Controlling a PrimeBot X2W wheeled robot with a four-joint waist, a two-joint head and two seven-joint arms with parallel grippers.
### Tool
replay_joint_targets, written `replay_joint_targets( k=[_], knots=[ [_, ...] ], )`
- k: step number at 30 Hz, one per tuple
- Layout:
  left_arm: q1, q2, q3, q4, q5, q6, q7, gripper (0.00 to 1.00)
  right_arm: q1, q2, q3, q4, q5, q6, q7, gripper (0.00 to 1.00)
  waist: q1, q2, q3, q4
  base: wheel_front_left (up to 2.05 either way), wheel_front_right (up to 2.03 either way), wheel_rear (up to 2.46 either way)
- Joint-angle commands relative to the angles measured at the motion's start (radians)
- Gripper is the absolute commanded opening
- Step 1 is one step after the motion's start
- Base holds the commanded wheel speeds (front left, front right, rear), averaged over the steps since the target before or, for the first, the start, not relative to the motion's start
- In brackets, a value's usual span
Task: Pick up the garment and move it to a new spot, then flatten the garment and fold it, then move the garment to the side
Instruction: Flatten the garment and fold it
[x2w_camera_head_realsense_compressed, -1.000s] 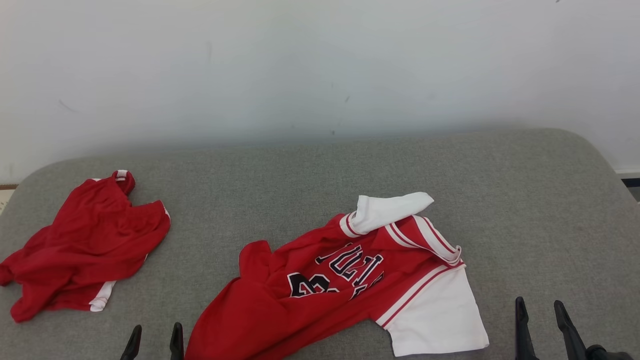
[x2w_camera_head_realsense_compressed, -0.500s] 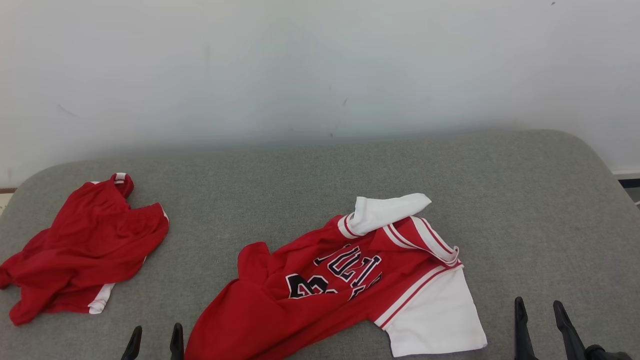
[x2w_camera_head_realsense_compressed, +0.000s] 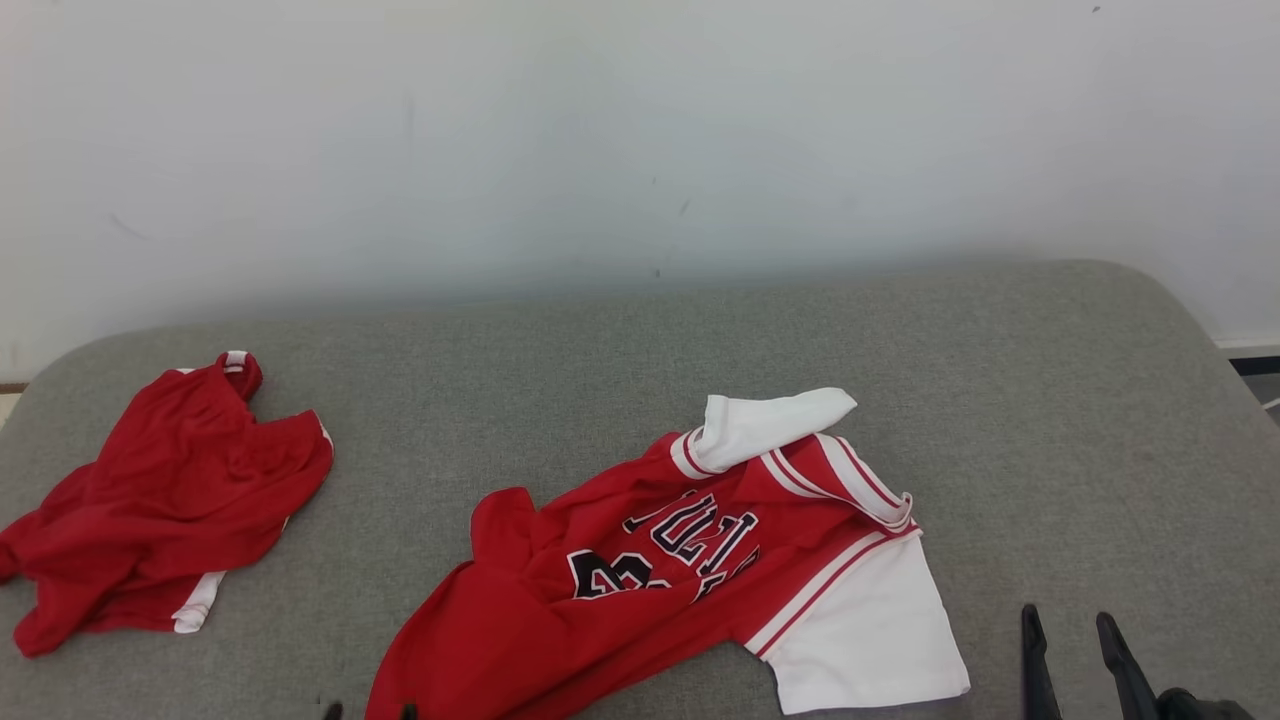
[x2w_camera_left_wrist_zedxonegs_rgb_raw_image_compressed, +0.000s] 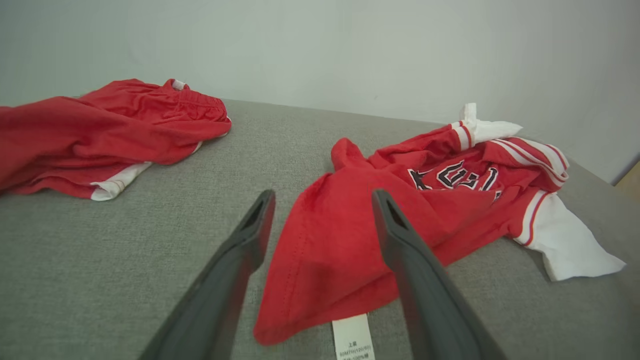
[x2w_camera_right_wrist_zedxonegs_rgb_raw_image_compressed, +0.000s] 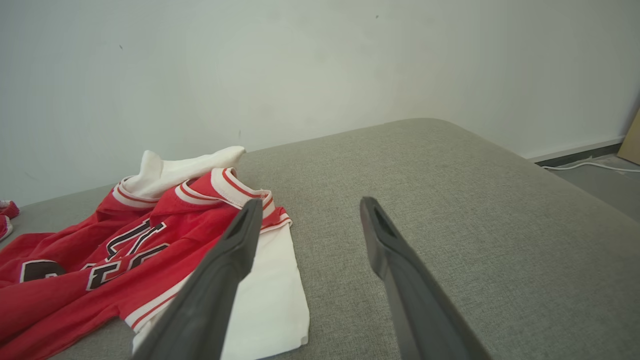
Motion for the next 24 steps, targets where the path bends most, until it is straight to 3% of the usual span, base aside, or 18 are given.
replay_joint_targets(
  k=[1,14,24],
  knots=[
    [0.025,0.002,-0.012,0.023,-0.003,-0.012,0.003,1.00,-0.013,0.000,0.000,0.017,-0.009,0.001,0.008,1.00,0.0000,-0.0001,0.003,0.000,0.00,0.00,0.00],
    [-0.071,-0.008,-0.040,0.295,-0.039,-0.091,-0.022,1.00,-0.148,-0.018,0.012,0.303,-0.031,0.001,0.035,1.00,0.0000,-0.0001,0.030,0.000,0.00,0.00,0.00],
    [-0.150,-0.021,-0.046,0.474,-0.045,-0.121,-0.039,1.00,-0.262,-0.027,0.053,0.552,-0.011,0.001,0.017,1.00,0.0000,-0.0001,0.047,-0.002,0.00,0.00,0.00]
  ],
)
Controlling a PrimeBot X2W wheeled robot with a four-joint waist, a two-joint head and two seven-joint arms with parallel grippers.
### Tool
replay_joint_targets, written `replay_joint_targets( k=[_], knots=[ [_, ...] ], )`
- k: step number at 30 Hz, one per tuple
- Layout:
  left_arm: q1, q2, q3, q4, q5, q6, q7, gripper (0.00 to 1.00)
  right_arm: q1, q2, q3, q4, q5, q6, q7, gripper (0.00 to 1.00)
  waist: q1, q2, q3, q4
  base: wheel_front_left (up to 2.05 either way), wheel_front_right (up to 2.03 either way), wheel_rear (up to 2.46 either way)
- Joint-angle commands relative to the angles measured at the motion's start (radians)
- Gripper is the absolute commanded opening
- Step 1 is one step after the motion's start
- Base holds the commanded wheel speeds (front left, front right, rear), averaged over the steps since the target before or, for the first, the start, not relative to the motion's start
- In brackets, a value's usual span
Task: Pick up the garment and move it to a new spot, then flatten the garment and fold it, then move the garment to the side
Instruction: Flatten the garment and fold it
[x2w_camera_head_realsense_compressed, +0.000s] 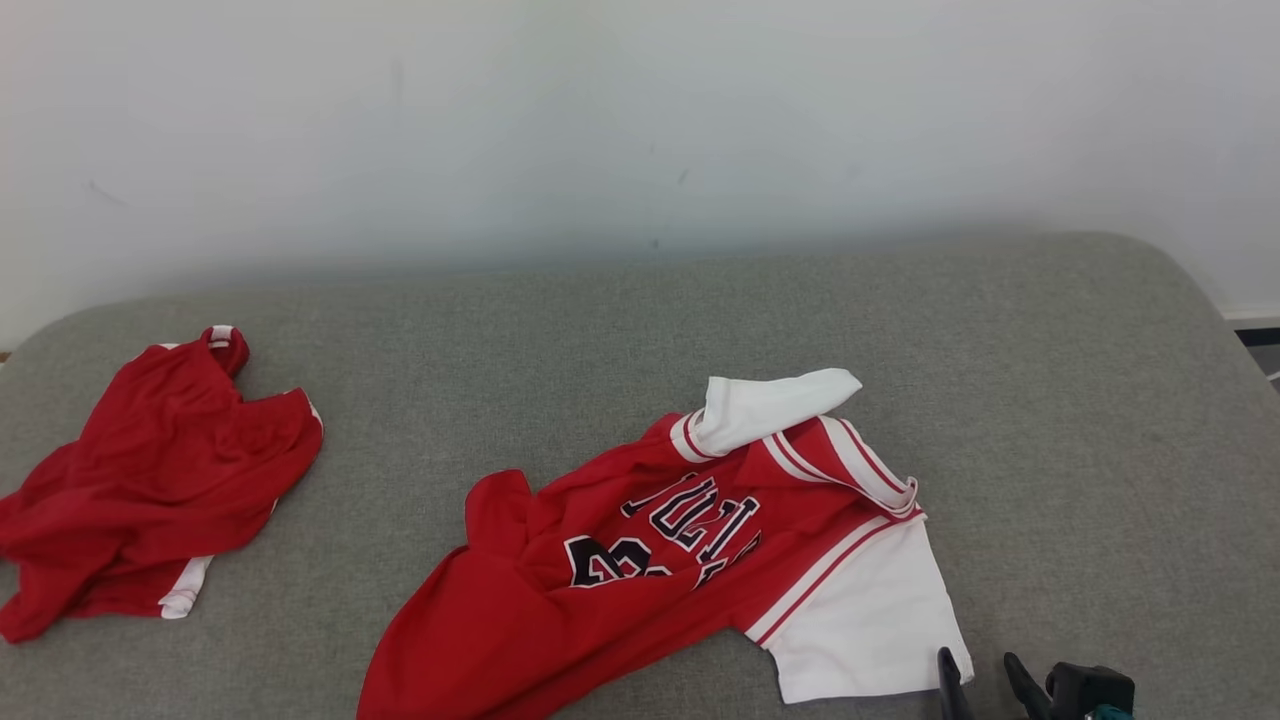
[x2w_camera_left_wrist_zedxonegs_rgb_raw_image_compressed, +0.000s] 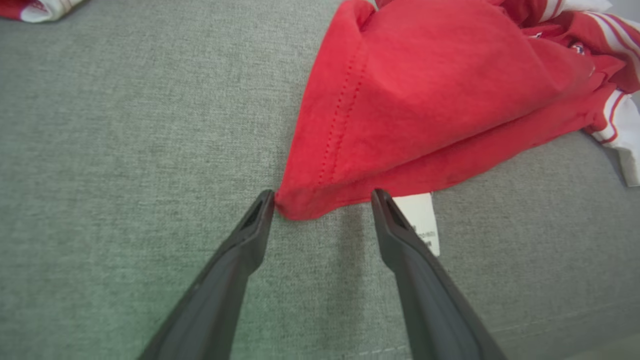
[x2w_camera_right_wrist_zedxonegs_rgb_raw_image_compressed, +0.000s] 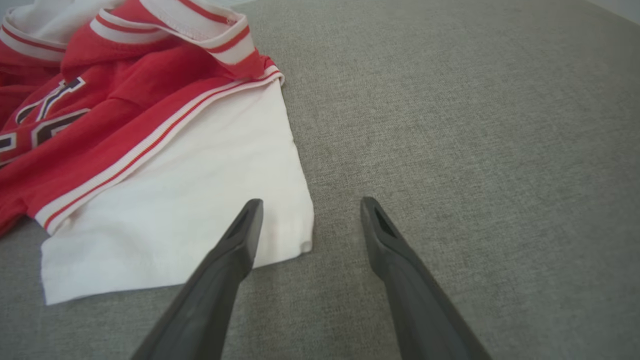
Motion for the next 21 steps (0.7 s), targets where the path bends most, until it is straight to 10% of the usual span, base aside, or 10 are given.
replay_joint_targets(
  k=[1,12,13,16,21],
  knots=[
    [-0.020,0.001,-0.002,0.027,0.001,-0.010,-0.007,1.00,-0.023,-0.005,0.008,0.036,0.007,0.001,-0.012,1.00,-0.0002,0.0000,0.006,0.001,0.00,0.00,0.00],
    [-0.089,-0.021,-0.013,0.151,0.002,-0.042,-0.011,1.00,-0.112,0.006,0.040,0.218,0.023,0.001,-0.034,1.00,-0.0002,0.0000,0.021,0.012,0.00,0.00,0.00],
    [-0.096,-0.023,-0.015,0.166,0.002,-0.046,-0.011,0.63,-0.120,0.008,0.043,0.240,0.026,0.001,-0.034,1.00,-0.0002,0.0000,0.022,0.013,0.00,0.00,0.00],
    [-0.116,-0.025,-0.022,0.186,0.018,-0.054,-0.010,0.00,-0.141,0.015,0.057,0.298,0.034,0.001,-0.033,0.07,-0.0002,0.0000,0.021,0.016,0.00,0.00,0.00],
    [-0.098,-0.028,-0.006,0.137,0.045,-0.052,-0.012,0.00,-0.161,0.018,0.080,0.348,0.058,0.001,-0.053,0.00,-0.0002,0.0000,0.017,0.024,0.00,0.00,0.00]
  ],
)
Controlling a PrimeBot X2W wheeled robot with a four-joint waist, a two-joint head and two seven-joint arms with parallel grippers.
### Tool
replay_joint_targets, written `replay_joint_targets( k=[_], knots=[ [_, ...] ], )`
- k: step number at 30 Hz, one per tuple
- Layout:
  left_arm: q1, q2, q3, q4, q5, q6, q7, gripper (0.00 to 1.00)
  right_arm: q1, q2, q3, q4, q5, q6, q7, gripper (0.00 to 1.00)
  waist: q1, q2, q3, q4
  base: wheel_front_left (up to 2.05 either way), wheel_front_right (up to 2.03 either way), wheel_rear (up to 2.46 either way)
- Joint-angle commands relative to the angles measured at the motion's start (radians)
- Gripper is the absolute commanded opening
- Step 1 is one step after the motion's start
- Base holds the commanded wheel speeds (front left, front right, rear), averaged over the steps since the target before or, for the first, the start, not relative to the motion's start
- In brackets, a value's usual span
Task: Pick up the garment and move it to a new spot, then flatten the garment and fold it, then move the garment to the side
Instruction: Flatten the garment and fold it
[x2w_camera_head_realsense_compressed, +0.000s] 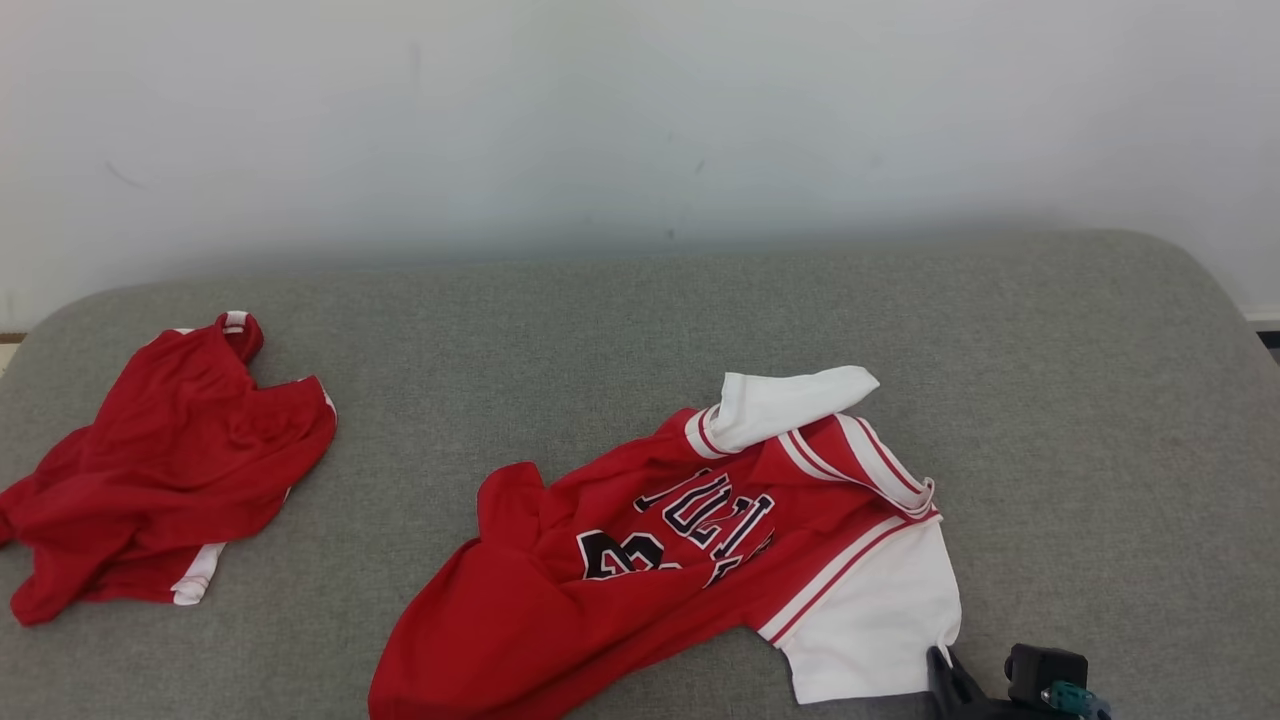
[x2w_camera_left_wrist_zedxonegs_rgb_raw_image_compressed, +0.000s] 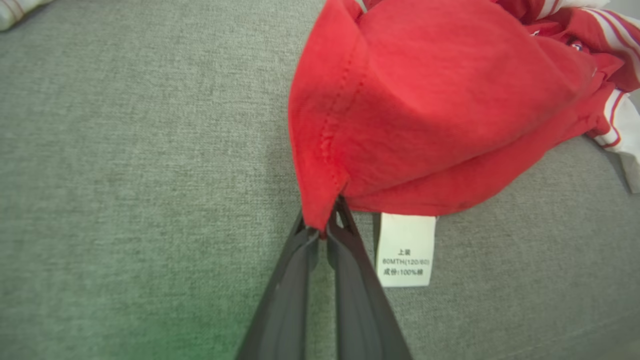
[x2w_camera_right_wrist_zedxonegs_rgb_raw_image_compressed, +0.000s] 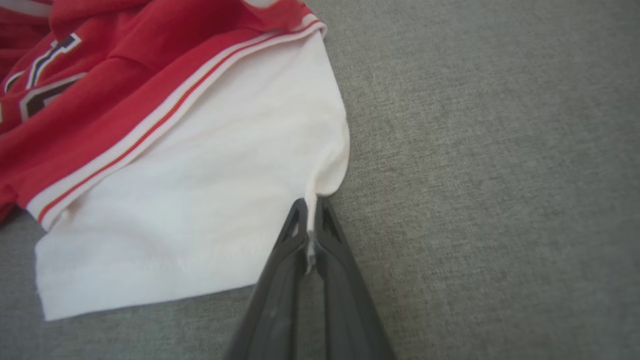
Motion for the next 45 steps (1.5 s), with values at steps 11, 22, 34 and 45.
replay_joint_targets(
  k=[11,22,34,45],
  knots=[
    [0.165,0.008,-0.014,-0.198,0.054,0.001,0.000,0.00,0.142,-0.021,0.007,-0.202,0.142,0.001,-0.016,0.00,0.0000,0.0000,-0.035,0.010,0.00,0.00,0.00],
    [0.038,0.048,-0.014,-0.420,0.028,-0.007,0.119,0.00,0.251,-0.019,-0.002,-0.590,0.275,0.001,0.098,0.00,0.0000,0.0000,-0.017,0.015,0.00,0.00,0.00],
    [-0.390,0.125,-0.069,-0.389,-0.005,-0.048,0.260,0.00,-0.085,-0.050,0.028,-0.685,0.319,0.001,0.244,0.00,0.0000,0.0000,0.101,-0.031,0.00,0.00,0.00],
    [-1.046,0.214,-0.176,-0.189,-0.143,-0.050,0.424,0.00,-0.761,-0.086,-0.031,-0.406,0.429,0.001,0.306,0.00,0.0000,0.0000,0.346,-0.075,0.00,0.00,0.00]
  ],
)
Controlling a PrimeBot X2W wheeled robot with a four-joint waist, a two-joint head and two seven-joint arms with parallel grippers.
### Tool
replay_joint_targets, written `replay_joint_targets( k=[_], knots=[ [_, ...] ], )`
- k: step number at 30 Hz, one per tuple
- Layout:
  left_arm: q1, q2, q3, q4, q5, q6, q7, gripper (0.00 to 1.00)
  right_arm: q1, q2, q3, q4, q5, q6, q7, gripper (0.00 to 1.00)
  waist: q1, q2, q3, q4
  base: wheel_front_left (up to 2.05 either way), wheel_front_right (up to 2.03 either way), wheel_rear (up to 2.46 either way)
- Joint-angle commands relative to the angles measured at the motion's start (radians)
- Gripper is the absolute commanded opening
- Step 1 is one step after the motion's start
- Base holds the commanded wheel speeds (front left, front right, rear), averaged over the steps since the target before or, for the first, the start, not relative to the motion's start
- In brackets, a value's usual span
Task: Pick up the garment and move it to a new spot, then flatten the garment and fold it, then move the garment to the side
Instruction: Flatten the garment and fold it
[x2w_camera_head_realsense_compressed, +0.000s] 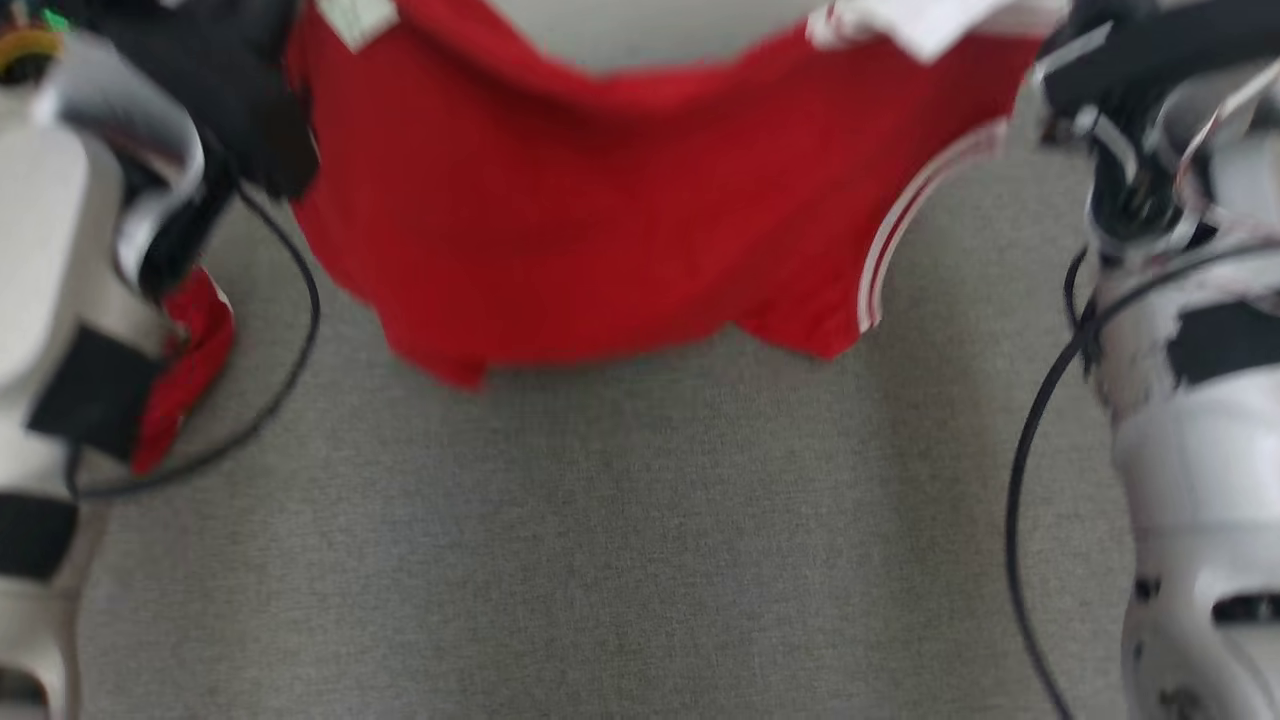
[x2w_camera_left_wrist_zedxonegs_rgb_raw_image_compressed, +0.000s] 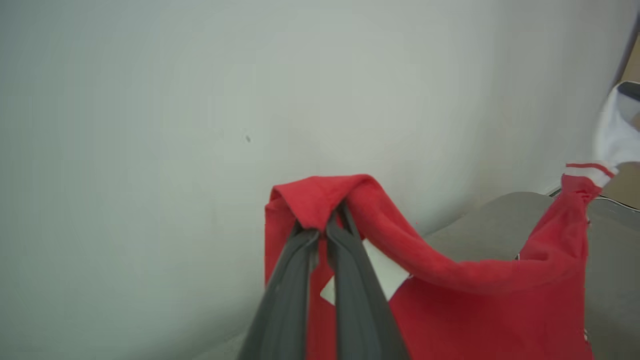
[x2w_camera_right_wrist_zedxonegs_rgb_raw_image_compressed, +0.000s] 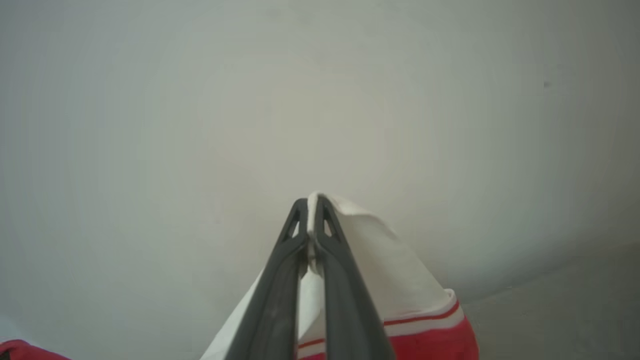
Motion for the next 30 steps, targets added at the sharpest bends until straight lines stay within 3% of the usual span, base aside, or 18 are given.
replay_joint_targets(
  k=[1,7,16,27,30],
  knots=[
    [-0.106,0.006,-0.036,0.047,-0.012,0.002,0.010,0.00,-0.102,-0.004,-0.017,0.055,0.013,0.001,0.000,0.00,-0.0003,-0.0002,0.139,-0.036,0.00,0.00,0.00],
    [-0.447,-0.019,-0.164,0.213,-0.038,0.001,0.002,0.00,-0.416,-0.036,-0.051,0.237,-0.007,0.001,-0.039,0.00,-0.0003,-0.0002,0.212,-0.042,0.00,0.00,0.00],
    [-0.809,-0.115,-0.192,0.493,-0.122,0.001,-0.058,0.00,-0.752,-0.110,-0.055,0.458,-0.101,0.001,-0.103,0.00,-0.0003,-0.0002,0.270,-0.055,0.00,0.00,0.00],
    [-1.019,-0.187,-0.282,0.668,-0.126,0.001,-0.166,0.00,-0.955,-0.118,-0.020,0.608,-0.176,0.001,-0.205,0.00,-0.0003,-0.0002,0.353,-0.056,0.00,0.00,0.00],
    [-1.069,-0.210,-0.265,0.710,-0.166,0.001,-0.190,0.00,-1.009,-0.116,-0.027,0.646,-0.176,0.001,-0.230,0.00,-0.0003,-0.0002,0.369,-0.057,0.00,0.00,0.00]
  ],
)
